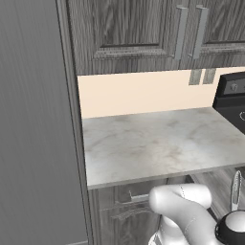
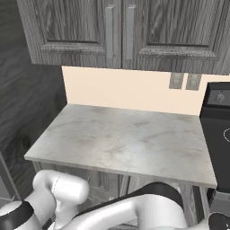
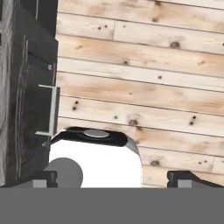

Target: Take the tongs from the drawer on the right and place them on the dining counter next to the tray containing the hot dog.

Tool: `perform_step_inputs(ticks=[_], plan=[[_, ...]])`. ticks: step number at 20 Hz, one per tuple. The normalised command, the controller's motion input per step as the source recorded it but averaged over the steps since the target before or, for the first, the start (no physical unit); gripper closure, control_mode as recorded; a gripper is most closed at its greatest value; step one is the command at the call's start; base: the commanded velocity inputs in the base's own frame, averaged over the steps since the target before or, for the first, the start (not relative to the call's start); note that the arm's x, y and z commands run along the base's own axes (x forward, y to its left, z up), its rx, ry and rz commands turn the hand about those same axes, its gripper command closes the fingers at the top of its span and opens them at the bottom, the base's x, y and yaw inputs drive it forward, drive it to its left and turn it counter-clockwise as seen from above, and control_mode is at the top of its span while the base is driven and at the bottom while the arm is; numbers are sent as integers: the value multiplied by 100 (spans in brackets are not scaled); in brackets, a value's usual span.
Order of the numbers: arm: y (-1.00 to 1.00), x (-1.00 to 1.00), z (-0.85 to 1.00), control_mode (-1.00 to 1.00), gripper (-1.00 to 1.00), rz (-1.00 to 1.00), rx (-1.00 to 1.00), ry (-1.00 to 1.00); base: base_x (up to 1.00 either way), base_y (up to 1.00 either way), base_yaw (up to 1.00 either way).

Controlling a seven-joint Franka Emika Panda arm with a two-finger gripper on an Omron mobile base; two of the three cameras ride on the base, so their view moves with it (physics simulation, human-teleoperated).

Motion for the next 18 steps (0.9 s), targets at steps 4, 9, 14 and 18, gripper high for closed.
perform_step_inputs(ticks=[4,9,14,18], plan=[[14,30,0,-100,-100,0,-1,10,0,0,0],[14,28,0,-100,-100,0,-1,10,0,0,0],[13,32,0,-100,-100,0,0,11,0,0,0],[14,34,0,-100,-100,0,0,13,0,0,0]])
